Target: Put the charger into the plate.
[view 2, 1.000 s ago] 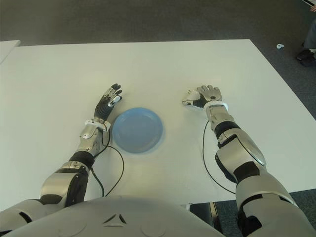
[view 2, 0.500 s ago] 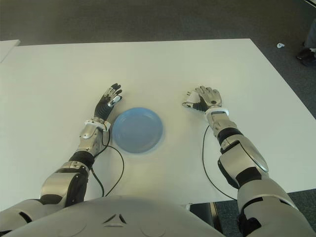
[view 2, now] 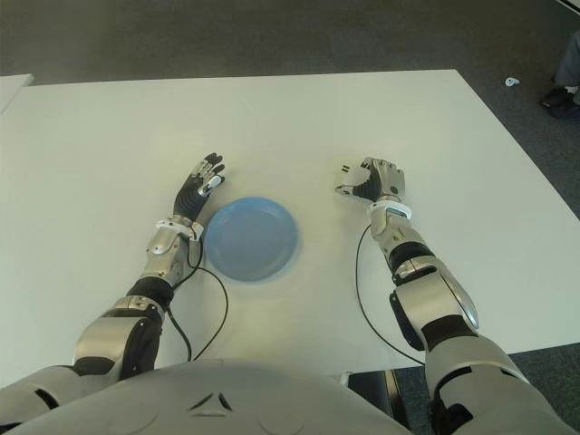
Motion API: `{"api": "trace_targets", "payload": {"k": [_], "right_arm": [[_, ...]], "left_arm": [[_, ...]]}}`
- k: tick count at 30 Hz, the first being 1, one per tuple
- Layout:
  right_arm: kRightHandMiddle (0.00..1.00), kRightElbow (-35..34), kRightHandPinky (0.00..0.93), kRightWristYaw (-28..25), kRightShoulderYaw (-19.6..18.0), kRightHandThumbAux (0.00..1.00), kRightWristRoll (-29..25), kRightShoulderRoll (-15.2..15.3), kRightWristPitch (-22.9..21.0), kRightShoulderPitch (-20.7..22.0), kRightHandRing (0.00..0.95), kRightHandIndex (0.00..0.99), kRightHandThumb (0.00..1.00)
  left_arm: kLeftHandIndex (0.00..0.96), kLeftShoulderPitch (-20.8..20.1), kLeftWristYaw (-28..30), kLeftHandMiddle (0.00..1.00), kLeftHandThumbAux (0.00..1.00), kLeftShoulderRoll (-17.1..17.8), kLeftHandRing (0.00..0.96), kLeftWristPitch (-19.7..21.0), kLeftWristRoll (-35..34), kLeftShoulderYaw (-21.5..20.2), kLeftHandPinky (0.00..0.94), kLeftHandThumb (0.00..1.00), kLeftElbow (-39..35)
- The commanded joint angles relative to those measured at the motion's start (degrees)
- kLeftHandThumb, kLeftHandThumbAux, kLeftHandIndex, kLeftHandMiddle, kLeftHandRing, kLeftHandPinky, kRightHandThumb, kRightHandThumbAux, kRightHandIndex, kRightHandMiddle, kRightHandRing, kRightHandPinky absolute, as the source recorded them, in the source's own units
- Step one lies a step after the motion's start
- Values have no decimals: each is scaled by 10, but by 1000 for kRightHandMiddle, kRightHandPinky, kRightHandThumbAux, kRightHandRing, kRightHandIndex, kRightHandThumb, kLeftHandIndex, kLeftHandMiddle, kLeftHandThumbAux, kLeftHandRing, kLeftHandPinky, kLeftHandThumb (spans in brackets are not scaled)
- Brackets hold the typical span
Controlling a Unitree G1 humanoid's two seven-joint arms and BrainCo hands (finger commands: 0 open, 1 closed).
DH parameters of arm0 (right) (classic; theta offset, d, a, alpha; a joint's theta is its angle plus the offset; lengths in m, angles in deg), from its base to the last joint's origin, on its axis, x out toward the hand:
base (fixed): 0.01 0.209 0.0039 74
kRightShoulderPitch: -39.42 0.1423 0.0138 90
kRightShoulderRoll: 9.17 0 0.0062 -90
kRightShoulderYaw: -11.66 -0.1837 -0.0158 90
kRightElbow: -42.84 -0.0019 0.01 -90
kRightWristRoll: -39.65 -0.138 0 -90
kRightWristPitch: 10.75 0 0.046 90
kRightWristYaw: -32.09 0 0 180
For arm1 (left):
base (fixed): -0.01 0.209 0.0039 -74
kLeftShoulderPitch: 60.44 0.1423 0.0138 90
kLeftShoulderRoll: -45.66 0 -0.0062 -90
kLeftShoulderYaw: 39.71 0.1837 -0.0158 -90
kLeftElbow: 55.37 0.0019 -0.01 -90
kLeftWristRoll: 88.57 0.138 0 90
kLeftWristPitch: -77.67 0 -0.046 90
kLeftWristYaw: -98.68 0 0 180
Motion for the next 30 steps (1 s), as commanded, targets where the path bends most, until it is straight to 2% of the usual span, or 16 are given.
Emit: {"api": "trace_targets", "payload": {"k": [1, 12, 25, 29, 30], "right_arm": [[541, -13, 863, -47, -5, 677, -7, -8, -7, -23, 855, 398, 853], [541, -39, 862, -72, -15, 678, -3, 0, -10, -31, 862, 399, 854], [541, -57, 863, -75, -33, 677, -11, 7, 14, -39, 869, 401, 855], [542, -93, 865, -81, -40, 677, -11, 14, 18, -40, 873, 402, 855], [542, -123, 865, -86, -43, 677, -10, 17, 12, -42, 873, 402, 855]], "left_arm": [[0, 18, -1, 64, 530, -3, 59, 16, 5, 1, 73, 37, 18], [0, 15, -4, 67, 538, -4, 66, 16, 4, 0, 98, 32, 21], [0, 13, -2, 63, 543, -5, 62, 20, 3, -1, 86, 36, 24], [0, 13, -1, 63, 543, -6, 61, 21, 1, -2, 87, 39, 25], [0, 13, -1, 62, 543, -6, 61, 21, 2, -2, 86, 39, 25]]}}
